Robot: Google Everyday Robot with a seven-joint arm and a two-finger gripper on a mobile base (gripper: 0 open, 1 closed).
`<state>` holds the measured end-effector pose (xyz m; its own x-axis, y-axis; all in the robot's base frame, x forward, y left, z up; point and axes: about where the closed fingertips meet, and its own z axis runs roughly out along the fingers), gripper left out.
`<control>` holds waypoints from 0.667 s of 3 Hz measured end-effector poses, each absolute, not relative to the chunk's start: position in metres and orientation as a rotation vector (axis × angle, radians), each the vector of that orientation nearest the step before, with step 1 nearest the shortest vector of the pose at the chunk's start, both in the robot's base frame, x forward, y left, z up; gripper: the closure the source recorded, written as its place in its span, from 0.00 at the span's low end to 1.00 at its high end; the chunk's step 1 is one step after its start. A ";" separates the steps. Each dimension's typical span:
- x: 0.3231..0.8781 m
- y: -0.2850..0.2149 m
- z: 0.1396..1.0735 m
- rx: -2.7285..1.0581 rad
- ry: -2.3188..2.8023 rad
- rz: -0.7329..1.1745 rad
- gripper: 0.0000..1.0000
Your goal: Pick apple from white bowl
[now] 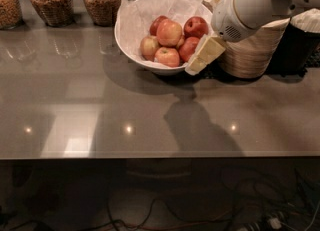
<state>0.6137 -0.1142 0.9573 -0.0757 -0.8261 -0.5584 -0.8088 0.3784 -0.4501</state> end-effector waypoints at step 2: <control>0.635 -0.104 0.956 -1.443 1.857 -0.077 0.00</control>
Offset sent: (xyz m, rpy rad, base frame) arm 0.0191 0.0076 -0.0010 -0.0328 -0.0138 0.0007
